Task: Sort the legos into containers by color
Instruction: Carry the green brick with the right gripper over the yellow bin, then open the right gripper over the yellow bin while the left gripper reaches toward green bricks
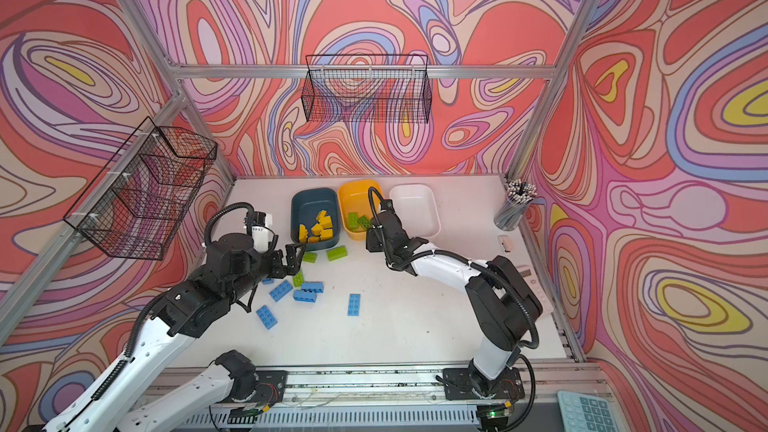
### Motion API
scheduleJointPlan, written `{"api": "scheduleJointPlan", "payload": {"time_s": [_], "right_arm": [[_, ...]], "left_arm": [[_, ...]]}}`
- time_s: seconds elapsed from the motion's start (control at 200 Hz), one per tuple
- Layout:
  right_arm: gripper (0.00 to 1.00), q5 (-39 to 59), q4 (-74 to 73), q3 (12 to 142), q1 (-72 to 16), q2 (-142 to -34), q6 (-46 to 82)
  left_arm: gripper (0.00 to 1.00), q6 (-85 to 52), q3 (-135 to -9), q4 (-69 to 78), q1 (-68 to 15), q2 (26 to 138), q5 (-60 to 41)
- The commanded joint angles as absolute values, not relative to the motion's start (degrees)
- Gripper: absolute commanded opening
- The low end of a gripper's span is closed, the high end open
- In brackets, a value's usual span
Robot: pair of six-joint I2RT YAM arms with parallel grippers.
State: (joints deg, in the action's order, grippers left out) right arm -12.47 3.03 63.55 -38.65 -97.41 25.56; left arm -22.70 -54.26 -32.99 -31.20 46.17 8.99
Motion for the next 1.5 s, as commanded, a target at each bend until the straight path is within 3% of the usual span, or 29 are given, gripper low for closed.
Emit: {"api": "scheduleJointPlan", "payload": {"time_s": [0.0,0.821,1.162,1.497], "right_arm": [[0.53,-10.3,3.6,66.8,-38.9,-97.5,23.8],[0.57,-8.3,8.8,93.6,-36.4,-120.2,19.3],[0.67,-5.9,9.3,98.5,-33.5,-124.0,19.1],[0.89,-6.2,8.3,95.5,-33.3,-119.9,16.8]], "left_arm": [[0.95,-23.1,-54.8,-33.9,-31.4,45.5,8.6],[0.95,-22.7,-54.9,-34.4,-31.4,45.6,9.8],[0.95,-22.6,-55.0,-34.6,-31.4,47.1,10.5],[0.95,-23.3,-54.9,-34.5,-30.7,49.5,10.2]]}}
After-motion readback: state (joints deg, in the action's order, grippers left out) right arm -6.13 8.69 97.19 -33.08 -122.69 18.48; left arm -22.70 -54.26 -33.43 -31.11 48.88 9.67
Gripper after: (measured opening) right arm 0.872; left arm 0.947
